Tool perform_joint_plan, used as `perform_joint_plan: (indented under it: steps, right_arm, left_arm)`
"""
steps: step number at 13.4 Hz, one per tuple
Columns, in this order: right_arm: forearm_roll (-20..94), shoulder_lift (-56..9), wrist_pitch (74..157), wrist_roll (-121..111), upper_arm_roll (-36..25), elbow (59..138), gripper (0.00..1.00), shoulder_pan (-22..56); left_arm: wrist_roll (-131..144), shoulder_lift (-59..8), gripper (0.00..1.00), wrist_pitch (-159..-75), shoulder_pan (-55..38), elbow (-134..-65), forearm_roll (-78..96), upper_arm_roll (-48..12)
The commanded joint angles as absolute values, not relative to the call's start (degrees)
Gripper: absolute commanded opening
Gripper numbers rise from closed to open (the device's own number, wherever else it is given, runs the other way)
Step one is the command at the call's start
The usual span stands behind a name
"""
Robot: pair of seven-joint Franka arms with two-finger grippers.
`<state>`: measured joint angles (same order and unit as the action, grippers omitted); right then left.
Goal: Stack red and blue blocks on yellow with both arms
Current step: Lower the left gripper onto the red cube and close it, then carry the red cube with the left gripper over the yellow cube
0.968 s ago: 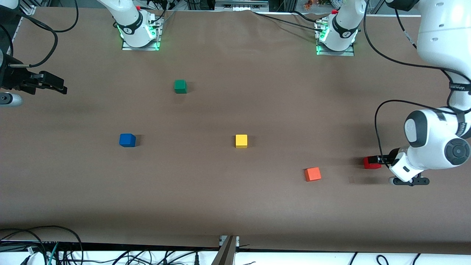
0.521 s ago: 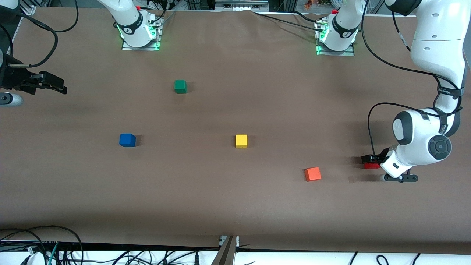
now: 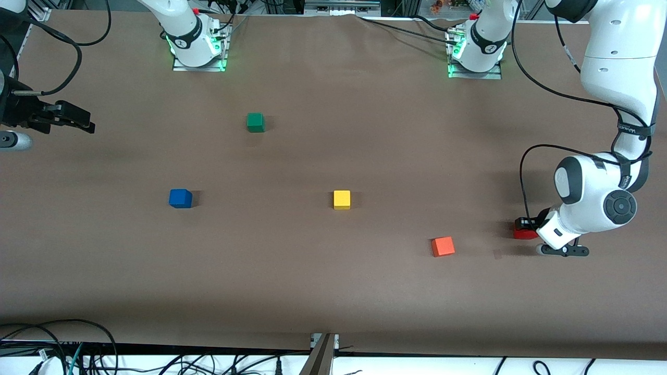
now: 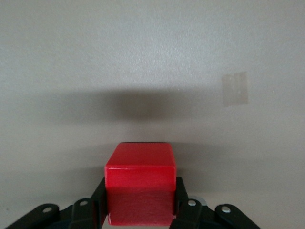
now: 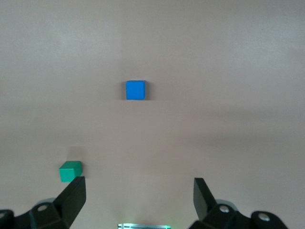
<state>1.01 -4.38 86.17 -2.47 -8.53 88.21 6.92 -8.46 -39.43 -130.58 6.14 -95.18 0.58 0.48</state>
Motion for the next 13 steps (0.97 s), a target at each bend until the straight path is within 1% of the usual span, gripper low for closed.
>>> perform_joint_plan:
  steps: [1, 3, 6, 9, 13]
  right_arm:
    - [1.0, -4.7, 85.1, -3.1, -8.7, 87.1, 1.0, 6.9]
    - [1.0, -4.7, 85.1, -3.2, -8.7, 87.1, 1.0, 6.9]
    - [1.0, -4.7, 85.3, -3.2, -8.8, 87.1, 1.0, 6.9]
    - [1.0, -5.3, 86.3, -3.2, -8.8, 86.8, 1.0, 6.6]
    - [0.8, -6.7, 86.4, -3.2, -8.8, 86.7, 1.0, 6.4]
  left_arm:
    - [-9.0, -36.4, 0.0, -128.4, 4.3, -93.4, 1.1, -1.0]
    - [-4.1, -36.3, 0.0, -123.0, 0.6, -88.0, 1.1, -2.9]
    - [9.1, -36.4, 0.0, -115.2, -10.1, -80.5, 1.1, -3.2]
    - [23.7, -37.3, 0.0, -114.6, -21.2, -78.2, 1.1, -3.2]
    - [34.6, -43.8, 0.0, -115.1, -33.1, -70.8, 1.1, -2.9]
